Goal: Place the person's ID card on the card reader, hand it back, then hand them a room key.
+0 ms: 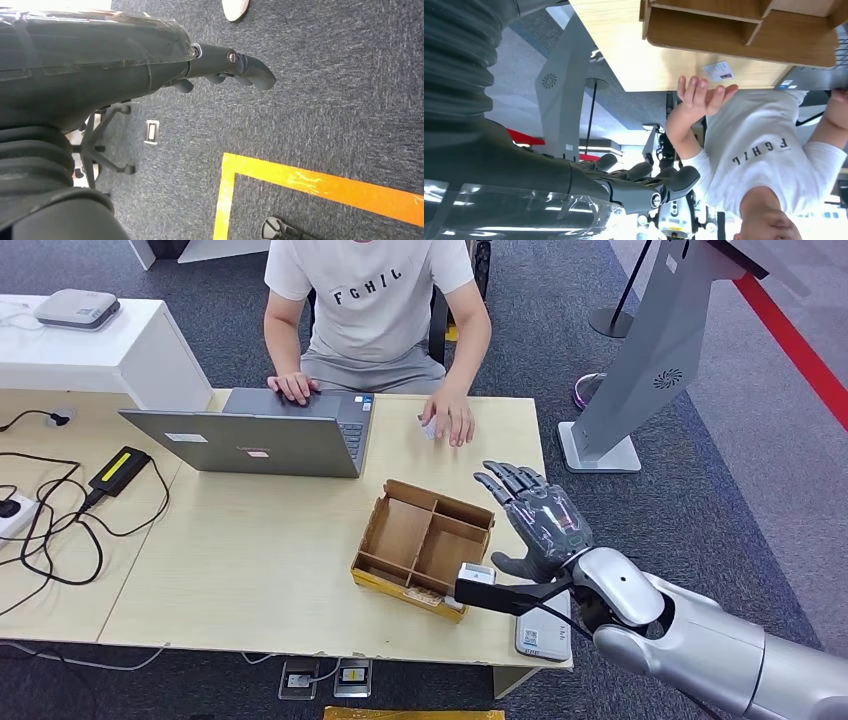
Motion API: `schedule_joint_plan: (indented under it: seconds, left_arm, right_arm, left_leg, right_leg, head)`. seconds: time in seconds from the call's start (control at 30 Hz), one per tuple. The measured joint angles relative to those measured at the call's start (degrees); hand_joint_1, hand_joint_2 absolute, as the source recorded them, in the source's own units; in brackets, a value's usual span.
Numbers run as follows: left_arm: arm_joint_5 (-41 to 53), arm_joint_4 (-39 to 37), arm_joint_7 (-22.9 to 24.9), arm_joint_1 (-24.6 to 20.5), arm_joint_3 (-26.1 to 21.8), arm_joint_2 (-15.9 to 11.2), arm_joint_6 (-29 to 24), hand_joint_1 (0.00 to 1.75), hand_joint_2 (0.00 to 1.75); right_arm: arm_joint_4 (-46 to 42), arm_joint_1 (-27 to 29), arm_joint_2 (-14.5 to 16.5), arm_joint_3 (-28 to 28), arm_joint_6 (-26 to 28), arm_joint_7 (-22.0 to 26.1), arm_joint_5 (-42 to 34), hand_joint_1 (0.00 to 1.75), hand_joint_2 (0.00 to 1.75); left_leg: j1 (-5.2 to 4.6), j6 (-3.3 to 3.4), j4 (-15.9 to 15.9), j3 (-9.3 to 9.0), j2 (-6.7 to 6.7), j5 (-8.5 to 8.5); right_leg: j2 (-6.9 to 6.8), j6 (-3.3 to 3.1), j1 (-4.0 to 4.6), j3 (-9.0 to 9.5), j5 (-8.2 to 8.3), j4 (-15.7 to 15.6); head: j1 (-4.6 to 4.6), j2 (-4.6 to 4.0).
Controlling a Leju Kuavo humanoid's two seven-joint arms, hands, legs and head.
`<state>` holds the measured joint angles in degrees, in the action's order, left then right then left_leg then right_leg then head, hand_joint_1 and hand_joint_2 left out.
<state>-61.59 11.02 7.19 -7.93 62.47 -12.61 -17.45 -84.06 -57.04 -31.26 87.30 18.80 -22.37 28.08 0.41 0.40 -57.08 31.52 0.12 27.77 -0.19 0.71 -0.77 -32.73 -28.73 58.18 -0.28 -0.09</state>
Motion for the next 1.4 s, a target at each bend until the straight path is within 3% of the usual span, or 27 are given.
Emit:
schedule_joint_plan:
  seconds: [0.5, 1.4]
  left_arm:
    - [-0.2, 0.0, 0.0, 0.0, 0.0, 0.0, 0.0, 0.0, 0.0]
    - [0.5, 0.0, 0.0, 0.0, 0.0, 0.1, 0.0, 0.0, 0.0]
  right_arm:
    - [-8.0, 0.4, -2.4, 0.0, -1.3, -2.0, 0.7, 0.0, 1.75]
    - [-9.4, 3.0, -2.7, 0.0, -4.3, -1.4, -1.0, 0.0, 1.75]
  left_leg:
    - [0.0, 0.0, 0.0, 0.0, 0.0, 0.0]
    - [0.01, 0.0, 0.0, 0.01, 0.0, 0.0]
  right_leg:
    - [0.0, 0.0, 0.01, 0.0, 0.0, 0.0]
    - [0.0, -0.01, 0.01, 0.0, 0.0, 0.0]
  head:
    - [0.01, 0.0]
    - [0.01, 0.0]
